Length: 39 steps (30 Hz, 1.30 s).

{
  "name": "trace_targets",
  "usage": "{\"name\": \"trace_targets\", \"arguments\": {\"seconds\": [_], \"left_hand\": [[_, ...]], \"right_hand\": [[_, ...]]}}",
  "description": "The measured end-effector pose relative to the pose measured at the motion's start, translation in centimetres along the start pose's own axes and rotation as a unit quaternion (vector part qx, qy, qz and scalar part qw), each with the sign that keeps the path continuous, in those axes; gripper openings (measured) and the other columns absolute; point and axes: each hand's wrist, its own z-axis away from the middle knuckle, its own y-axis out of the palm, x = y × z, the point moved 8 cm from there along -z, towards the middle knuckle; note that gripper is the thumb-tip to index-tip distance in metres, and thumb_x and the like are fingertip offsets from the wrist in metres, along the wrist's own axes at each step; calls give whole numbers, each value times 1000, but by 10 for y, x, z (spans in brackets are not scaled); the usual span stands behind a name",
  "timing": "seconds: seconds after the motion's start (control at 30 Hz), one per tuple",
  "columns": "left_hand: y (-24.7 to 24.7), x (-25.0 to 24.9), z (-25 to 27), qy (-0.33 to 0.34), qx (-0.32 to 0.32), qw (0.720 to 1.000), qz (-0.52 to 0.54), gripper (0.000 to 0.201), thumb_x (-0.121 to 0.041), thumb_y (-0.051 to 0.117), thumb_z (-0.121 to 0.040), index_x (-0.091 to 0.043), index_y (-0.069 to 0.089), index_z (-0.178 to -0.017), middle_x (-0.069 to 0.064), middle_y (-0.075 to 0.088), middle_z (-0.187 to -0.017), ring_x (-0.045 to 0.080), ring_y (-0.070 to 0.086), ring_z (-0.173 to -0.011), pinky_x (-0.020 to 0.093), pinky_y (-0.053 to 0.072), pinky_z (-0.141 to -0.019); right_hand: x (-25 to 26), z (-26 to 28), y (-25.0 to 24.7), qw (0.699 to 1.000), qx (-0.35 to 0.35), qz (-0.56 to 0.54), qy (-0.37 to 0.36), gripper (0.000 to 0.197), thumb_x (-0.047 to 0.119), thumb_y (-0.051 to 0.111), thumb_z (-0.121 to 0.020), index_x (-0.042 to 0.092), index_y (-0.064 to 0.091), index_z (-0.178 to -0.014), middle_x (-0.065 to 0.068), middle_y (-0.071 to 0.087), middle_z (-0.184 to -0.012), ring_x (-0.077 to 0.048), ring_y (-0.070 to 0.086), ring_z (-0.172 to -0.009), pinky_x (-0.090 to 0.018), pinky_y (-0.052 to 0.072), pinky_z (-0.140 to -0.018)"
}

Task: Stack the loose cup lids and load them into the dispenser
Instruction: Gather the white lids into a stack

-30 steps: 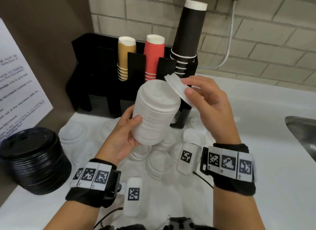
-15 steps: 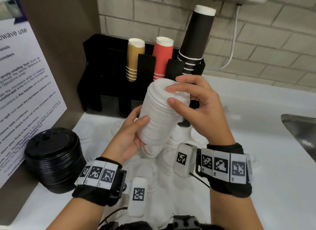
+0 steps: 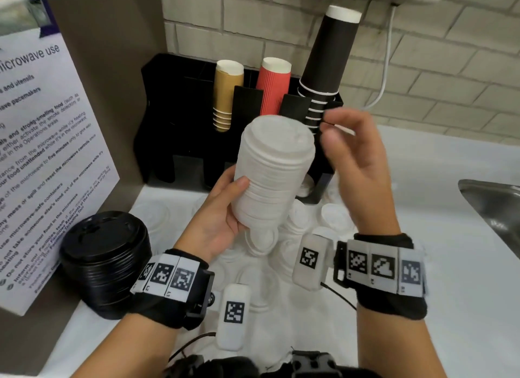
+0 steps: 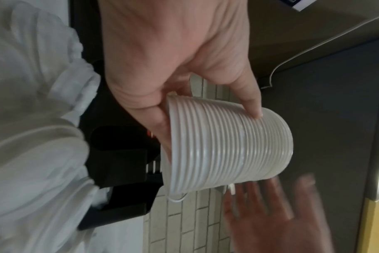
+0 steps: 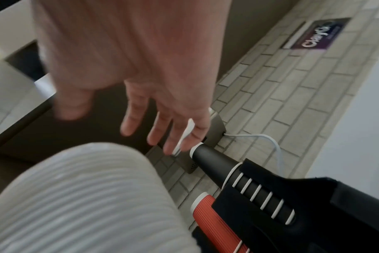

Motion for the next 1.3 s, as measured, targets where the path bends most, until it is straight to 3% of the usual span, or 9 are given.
{"name": "trace_targets", "arguments": {"seconds": [0.1, 0.27, 0.4, 0.6, 0.8, 0.93, 1.03, 1.17, 1.3], "left_hand": [[3, -21, 2, 27, -9, 1000, 11, 62, -42, 84, -64, -28, 61, -120, -1, 69, -121, 21, 65, -114, 41, 60, -81], [6, -68, 10, 89, -32, 995, -11, 69, -38, 64, -79, -17, 46, -142, 5, 60, -137, 23, 59, -123, 42, 58, -86], [-1, -98, 22, 128, -50, 990, -6, 53, -34, 58, -89, -17, 49, -139, 4, 62, -134, 23, 60, -122, 42, 58, -82], [-12, -122, 41, 174, -87, 981, -4, 56, -34, 56, -92, -16, 44, -144, 4, 60, -136, 23, 61, -121, 39, 59, -77], [-16, -130, 48, 185, -92, 978, -10, 65, -35, 60, -87, -14, 42, -145, 6, 59, -137, 23, 60, -122, 39, 58, -77], [-8, -131, 48, 183, -63, 981, -27, 95, -41, 82, -65, -15, 41, -146, 6, 57, -140, 25, 58, -125, 40, 57, -82], [-5, -133, 47, 182, -56, 981, -30, 103, -43, 87, -58, -15, 40, -146, 6, 57, -140, 25, 59, -124, 41, 58, -82], [-4, -134, 47, 185, -49, 981, -12, 94, -40, 87, -59, -16, 47, -140, 4, 62, -134, 25, 60, -123, 42, 57, -83], [-5, -133, 46, 184, -39, 982, -5, 83, -38, 85, -63, -17, 51, -135, 4, 64, -131, 25, 60, -122, 42, 57, -84]], "right_hand": [[-33, -9, -17, 991, -8, 111, 75, 16, 22, 54, -93, 32, 56, -81, 12, 60, -87, -2, 56, -82, -18, 42, -75], [-68, 16, 88, 853, 417, 312, 25, 25, 18, 71, -84, 13, 67, -108, -7, 60, -113, -18, 53, -107, -16, 40, -92], [-58, 62, 176, 743, 581, 325, -75, 42, 29, 69, -85, 15, 60, -124, -11, 54, -126, -28, 49, -119, -41, 41, -98], [-68, 115, 241, 568, 695, 412, -158, 65, 37, 59, -93, 26, 28, -149, -10, 27, -150, -34, 34, -134, -45, 39, -103], [-78, 122, 219, 540, 696, 447, -156, 85, 49, 77, -72, 27, 35, -143, -1, 27, -143, -26, 44, -115, -37, 44, -91], [-92, 120, 183, 455, 743, 477, -115, 78, 37, 80, -71, 33, 38, -137, -4, 18, -149, -32, 29, -129, -46, 36, -101], [-94, 108, 173, 487, 737, 461, -90, 72, 39, 79, -72, 37, 42, -134, -5, 21, -147, -32, 27, -130, -47, 33, -104], [-90, 80, 222, 636, 659, 393, -85, 63, 40, 67, -84, 35, 40, -140, -5, 28, -146, -31, 35, -130, -45, 38, -100], [-111, 67, 282, 657, 624, 415, -79, 74, 47, 65, -82, 38, 30, -147, -7, 29, -151, -32, 32, -136, -48, 34, -109]]}}
